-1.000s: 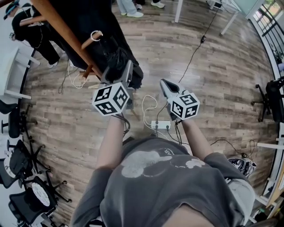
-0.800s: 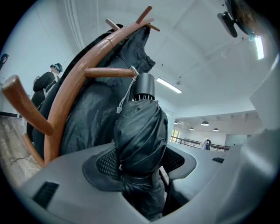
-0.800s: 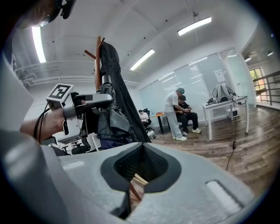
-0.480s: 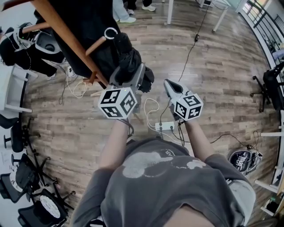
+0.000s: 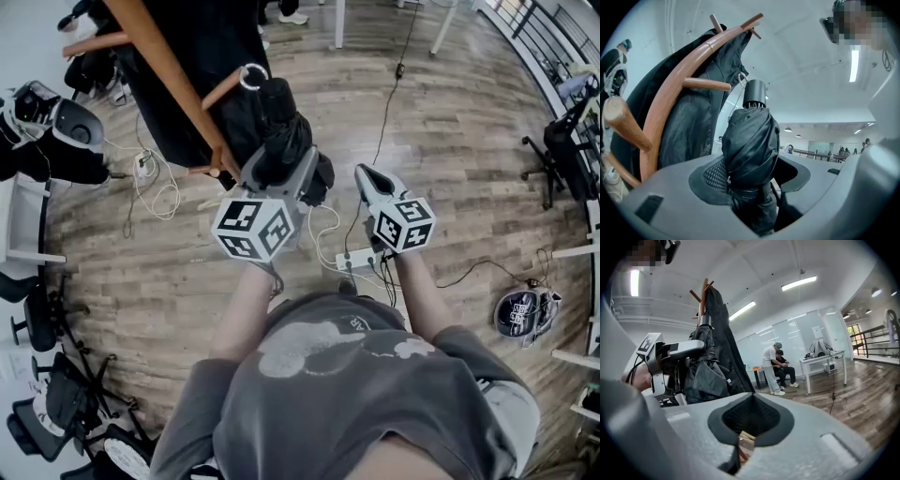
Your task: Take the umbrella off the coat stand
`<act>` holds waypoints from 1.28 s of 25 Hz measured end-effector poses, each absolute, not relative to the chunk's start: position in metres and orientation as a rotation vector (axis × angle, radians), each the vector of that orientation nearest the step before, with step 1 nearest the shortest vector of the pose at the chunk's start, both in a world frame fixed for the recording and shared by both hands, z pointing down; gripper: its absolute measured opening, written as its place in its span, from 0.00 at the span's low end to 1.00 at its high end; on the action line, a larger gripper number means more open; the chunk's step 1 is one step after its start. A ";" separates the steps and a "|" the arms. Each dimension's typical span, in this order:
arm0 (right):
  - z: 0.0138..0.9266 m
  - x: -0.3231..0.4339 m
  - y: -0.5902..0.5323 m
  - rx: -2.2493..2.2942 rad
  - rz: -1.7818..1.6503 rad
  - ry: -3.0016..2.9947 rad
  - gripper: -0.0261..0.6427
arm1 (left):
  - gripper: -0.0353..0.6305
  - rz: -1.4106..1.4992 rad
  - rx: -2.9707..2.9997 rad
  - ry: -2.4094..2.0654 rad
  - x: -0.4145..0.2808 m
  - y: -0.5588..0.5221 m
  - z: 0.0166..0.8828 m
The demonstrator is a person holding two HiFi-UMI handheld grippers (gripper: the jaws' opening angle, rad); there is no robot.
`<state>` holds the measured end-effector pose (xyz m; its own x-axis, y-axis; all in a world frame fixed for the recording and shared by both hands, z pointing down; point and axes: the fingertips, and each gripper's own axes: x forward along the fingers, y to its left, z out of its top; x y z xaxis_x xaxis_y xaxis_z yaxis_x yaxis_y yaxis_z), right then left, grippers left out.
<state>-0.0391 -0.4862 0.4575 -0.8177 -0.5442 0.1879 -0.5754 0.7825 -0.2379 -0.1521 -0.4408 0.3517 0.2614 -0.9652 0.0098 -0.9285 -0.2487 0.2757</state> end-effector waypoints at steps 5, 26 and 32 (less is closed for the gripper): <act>0.459 -0.057 -0.459 0.939 0.429 -2.843 0.04 | 0.44 -0.232 2.365 -1.660 -0.160 -0.413 0.363; 0.474 -0.140 -0.308 1.080 0.455 -2.748 0.04 | 0.44 -0.192 2.425 -1.441 -0.246 -0.252 0.403; 0.493 -0.137 -0.258 1.176 0.568 -2.674 0.04 | 0.44 -0.185 2.408 -1.380 -0.273 -0.210 0.417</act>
